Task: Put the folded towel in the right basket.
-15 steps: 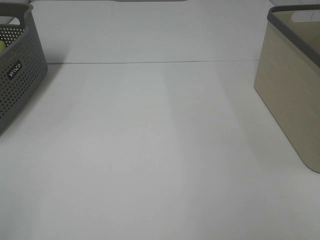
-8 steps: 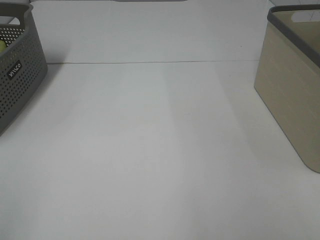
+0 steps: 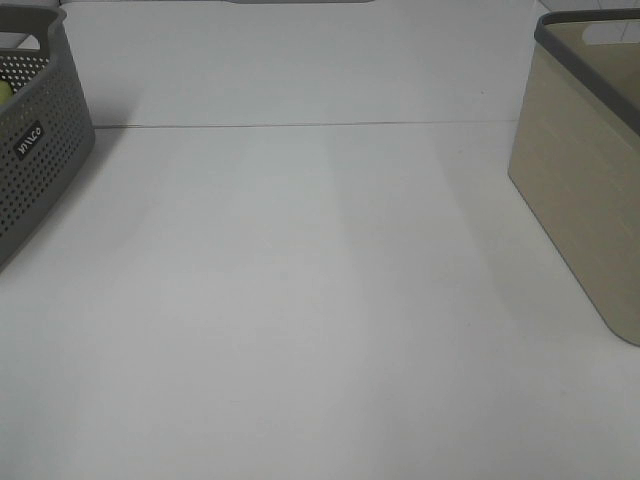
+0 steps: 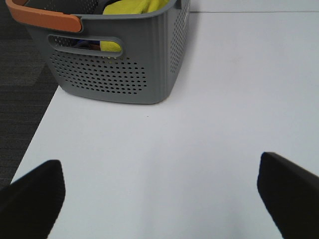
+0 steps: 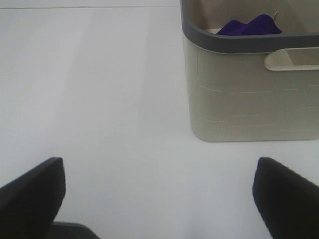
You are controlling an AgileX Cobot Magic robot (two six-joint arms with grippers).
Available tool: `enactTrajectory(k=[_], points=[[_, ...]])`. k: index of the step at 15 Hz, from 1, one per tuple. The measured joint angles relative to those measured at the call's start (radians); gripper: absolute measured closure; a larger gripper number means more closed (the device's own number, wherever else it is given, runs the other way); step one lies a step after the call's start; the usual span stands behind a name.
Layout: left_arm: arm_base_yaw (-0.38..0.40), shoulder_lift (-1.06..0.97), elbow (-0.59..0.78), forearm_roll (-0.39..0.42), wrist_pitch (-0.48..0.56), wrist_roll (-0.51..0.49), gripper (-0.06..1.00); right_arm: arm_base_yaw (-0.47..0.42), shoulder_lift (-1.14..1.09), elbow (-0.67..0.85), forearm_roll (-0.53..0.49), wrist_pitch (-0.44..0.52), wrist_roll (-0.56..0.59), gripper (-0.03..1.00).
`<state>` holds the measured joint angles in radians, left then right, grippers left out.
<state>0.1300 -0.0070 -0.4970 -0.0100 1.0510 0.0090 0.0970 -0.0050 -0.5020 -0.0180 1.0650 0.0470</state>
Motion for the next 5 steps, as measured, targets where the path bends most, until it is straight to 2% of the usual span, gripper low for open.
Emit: enactTrajectory(k=[5], points=[[0.000,0.000,0.000,0.000,0.000,0.000,-0.05,0.000,0.000,0.000,0.000,0.000,-0.001,0.05]])
